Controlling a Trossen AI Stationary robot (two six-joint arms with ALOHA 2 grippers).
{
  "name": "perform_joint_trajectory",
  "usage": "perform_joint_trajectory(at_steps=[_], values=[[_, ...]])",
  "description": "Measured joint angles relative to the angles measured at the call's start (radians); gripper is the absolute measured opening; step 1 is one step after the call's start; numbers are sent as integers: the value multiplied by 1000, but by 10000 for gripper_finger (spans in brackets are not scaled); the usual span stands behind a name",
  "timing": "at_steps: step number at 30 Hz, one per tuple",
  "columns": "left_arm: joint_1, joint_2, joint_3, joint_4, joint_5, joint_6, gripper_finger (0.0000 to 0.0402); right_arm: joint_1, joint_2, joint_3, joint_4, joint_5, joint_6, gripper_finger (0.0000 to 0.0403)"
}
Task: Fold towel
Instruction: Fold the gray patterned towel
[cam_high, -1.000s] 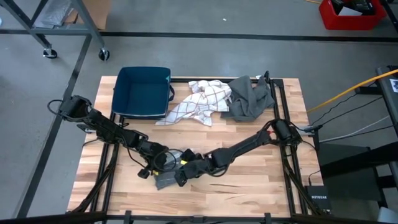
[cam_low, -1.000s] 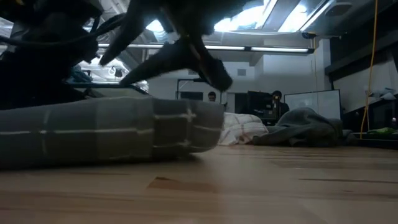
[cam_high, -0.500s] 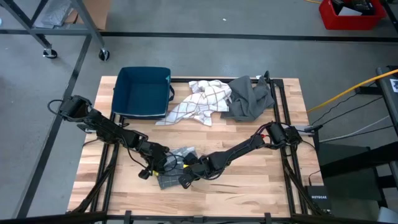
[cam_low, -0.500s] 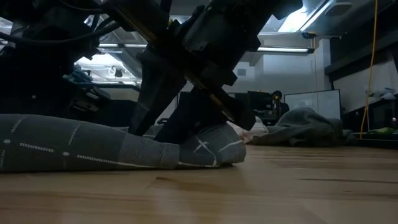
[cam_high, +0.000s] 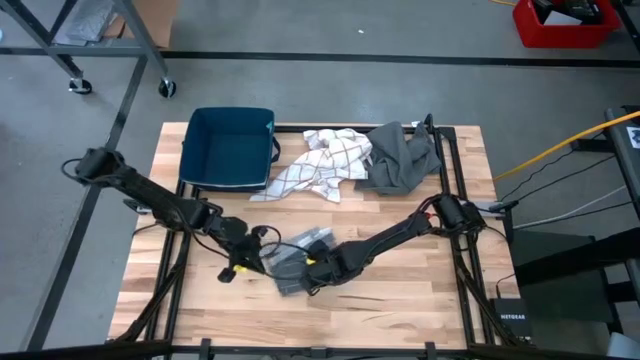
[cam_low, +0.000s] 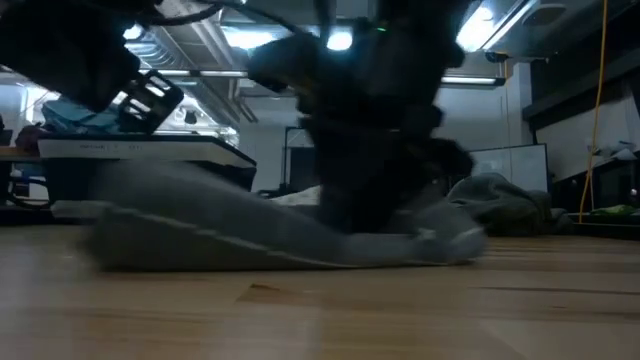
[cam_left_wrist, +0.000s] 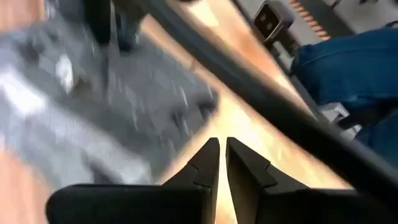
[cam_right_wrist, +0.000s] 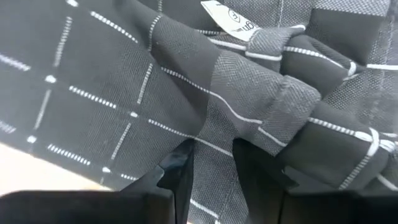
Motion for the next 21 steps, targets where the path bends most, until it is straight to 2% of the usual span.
perform_joint_trajectory(at_steps=[6,12,17,21], values=[[0,-85,0,-179,-65,56,21,0,-59,-9,-333,-9,33,124],[0,-104,0,-216,-108,83,21,2,-109,-8,-640,-16,81,124],[0,-104,0,-215,-108,83,21,2,-136,-7,-749,-17,76,119],[0,-104,0,-213,-109,83,21,2,-163,-7,-735,-26,84,96]])
